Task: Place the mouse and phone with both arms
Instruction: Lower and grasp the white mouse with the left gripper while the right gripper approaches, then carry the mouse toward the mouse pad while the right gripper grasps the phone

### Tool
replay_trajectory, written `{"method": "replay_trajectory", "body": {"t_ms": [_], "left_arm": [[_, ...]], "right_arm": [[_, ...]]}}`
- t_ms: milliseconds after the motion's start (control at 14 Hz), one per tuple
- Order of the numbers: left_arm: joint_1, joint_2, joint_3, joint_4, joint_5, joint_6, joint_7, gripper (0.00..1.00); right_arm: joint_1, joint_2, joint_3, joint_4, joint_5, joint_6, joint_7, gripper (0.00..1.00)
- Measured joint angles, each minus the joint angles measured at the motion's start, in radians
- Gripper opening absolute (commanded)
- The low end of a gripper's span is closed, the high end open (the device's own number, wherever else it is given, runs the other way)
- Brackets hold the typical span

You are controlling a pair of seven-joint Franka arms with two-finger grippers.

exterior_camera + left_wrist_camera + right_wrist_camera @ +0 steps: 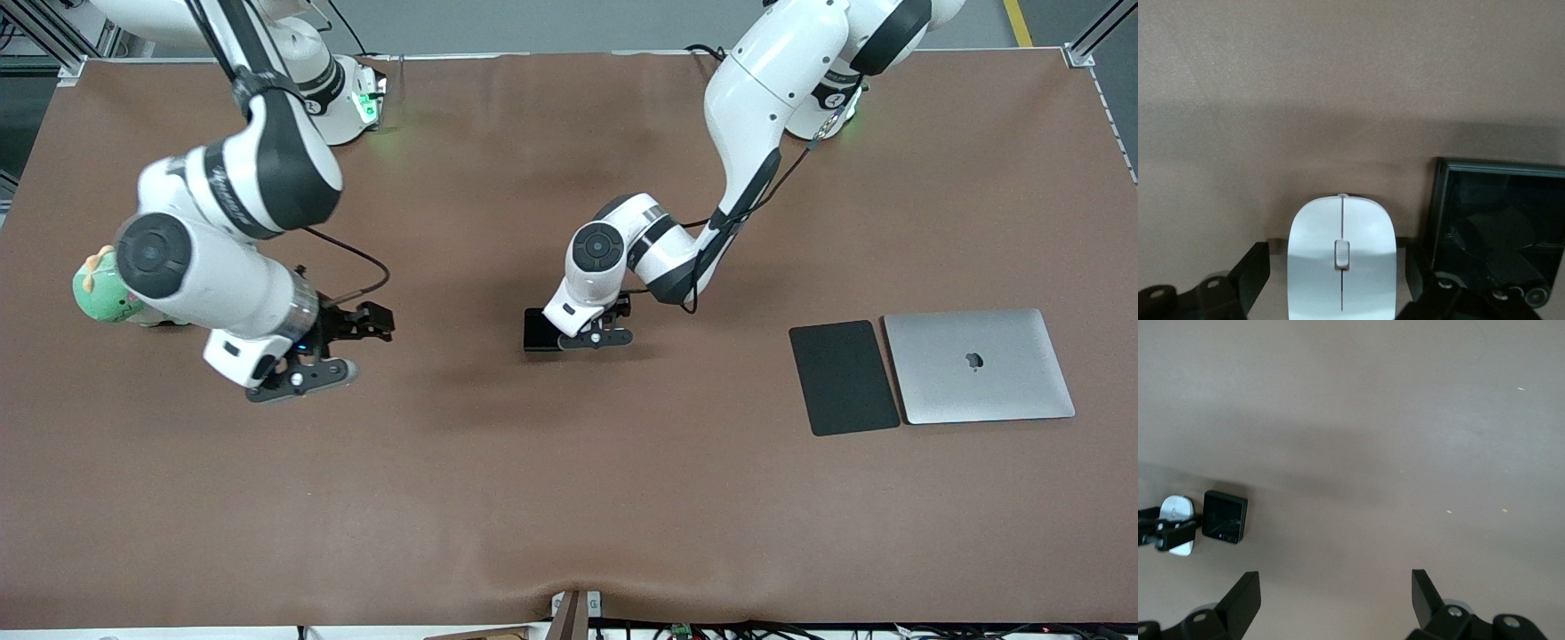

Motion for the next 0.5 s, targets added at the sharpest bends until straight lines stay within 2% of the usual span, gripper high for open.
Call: {"method": "replay_trajectory", "body": {"t_ms": [143,286,500], "left_arm": [[0.000,0.000,0.001,0.001,0.000,0.000,0.000,0.76],[0.000,0.000,0.001,0.001,0.000,0.000,0.000,0.74],[0.000,0.000,0.001,0.002,0.000,0.000,0.000,0.67]], "right_arm": [[0.031,0.053,0.000,-0.005,0.000,0.050,0.045,1.00],[0.060,0.099,0.001,-0.021,0.000,0.092,0.115,1.00],[0.077,0.129,0.000,-0.106,0.000,0.219,0.141,1.00]]}}
